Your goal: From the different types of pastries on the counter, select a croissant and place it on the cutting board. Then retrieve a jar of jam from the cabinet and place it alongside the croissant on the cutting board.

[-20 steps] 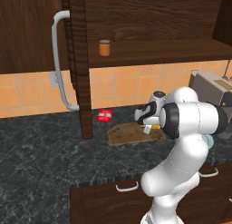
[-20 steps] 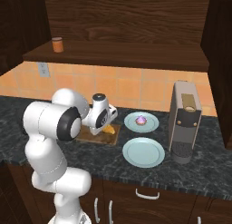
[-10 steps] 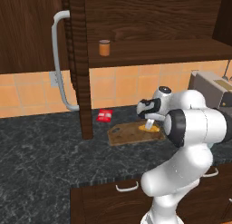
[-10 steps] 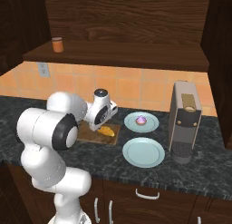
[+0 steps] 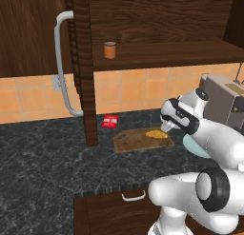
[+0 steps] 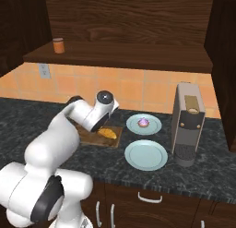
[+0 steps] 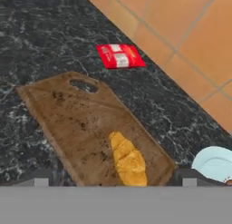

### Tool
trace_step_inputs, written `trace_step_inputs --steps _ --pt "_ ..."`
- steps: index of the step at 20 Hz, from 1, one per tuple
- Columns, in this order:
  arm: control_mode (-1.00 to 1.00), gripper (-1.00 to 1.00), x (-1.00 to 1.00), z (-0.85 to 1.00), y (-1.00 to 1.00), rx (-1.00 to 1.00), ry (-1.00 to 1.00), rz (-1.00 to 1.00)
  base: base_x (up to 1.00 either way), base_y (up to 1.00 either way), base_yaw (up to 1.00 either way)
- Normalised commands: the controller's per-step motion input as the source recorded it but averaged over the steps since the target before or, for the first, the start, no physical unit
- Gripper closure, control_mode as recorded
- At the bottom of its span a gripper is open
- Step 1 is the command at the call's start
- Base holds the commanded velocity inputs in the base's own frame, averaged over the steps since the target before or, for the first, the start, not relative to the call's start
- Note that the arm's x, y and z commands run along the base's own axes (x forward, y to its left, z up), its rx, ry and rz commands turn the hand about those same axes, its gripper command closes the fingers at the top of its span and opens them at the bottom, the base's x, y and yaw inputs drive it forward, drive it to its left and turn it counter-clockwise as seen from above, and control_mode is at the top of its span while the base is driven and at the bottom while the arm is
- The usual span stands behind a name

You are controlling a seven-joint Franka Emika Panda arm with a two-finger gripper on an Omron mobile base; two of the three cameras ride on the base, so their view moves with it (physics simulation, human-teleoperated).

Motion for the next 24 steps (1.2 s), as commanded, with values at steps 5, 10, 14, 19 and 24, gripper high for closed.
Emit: trace_step_inputs --steps 5,10,14,19,24 --pt "-1.00 -1.00 -0.87 1.00 0.00 0.21 -0.22 -0.01 0.00 0.00 0.00" --pt "-1.00 -1.00 -0.69 0.99 0.03 0.16 -0.11 0.00 0.00 0.00 0.00" --pt "-1.00 -1.00 -0.48 0.98 0.04 0.22 0.03 0.00 0.00 0.00 0.00" --pt "-1.00 -1.00 -0.54 0.92 0.00 0.20 0.06 0.00 0.00 0.00 0.00" --pt "-1.00 -1.00 -0.33 0.97 0.04 0.19 0.14 0.00 0.00 0.00 0.00"
